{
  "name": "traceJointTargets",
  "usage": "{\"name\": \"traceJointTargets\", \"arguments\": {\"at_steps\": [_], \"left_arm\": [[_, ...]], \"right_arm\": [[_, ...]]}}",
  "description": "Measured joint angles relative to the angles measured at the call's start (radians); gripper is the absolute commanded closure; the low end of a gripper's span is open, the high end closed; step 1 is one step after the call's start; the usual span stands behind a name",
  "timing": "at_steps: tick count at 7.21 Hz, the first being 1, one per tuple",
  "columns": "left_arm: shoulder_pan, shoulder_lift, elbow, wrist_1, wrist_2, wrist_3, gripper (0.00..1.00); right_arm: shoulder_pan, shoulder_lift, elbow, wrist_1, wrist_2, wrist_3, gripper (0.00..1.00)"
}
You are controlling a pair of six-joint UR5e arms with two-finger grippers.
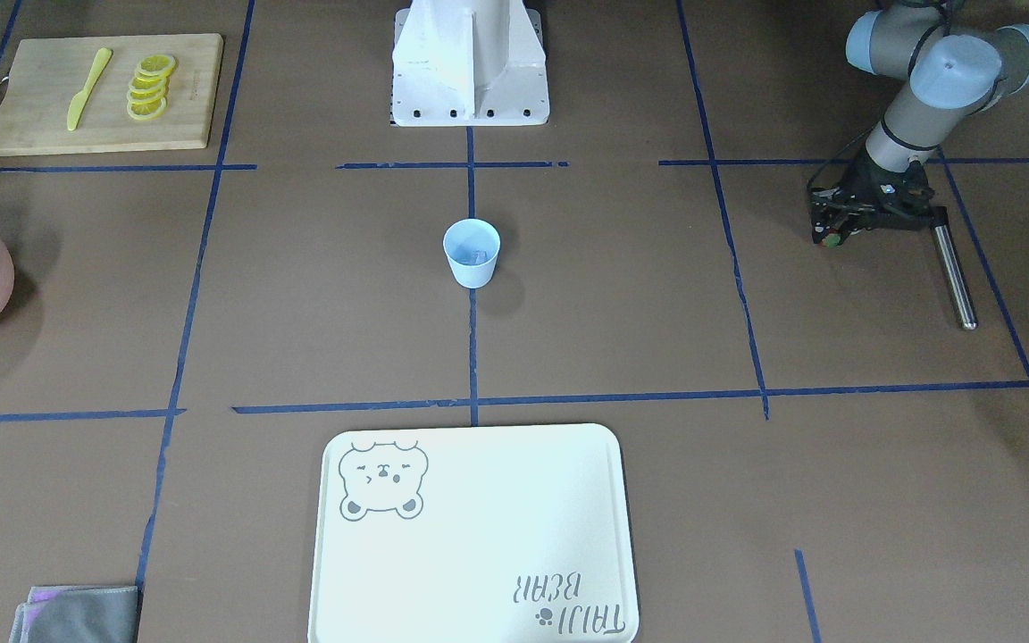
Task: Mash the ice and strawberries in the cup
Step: 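Lift the strawberry with the left gripper and carry it toward the blue cup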
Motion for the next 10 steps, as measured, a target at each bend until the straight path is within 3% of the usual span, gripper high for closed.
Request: {"name": "traceJointTargets", "arguments": {"at_steps": [3, 6, 8, 10], "left_arm": [[-0.039, -0.007, -0.08, 0.04, -0.1, 0.01, 1.0], [-0.074, -0.076, -0.224, 0.276, -0.124, 0.063, 1.0], [-0.102, -0.248, -0.296, 0.569, -0.138, 0.129, 1.0], [-0.105, -0.448, -0.296, 0.787, -0.139, 0.133, 1.0]], "right_arm": [[0.0, 0.001, 0.004, 0.0, 0.001, 0.001, 0.01], [0.0, 0.001, 0.006, 0.0, 0.003, 0.002, 0.01], [0.0, 0.001, 0.006, 0.0, 0.003, 0.002, 0.01], [0.0, 0.003, 0.008, 0.001, 0.003, 0.001, 0.01]]}}
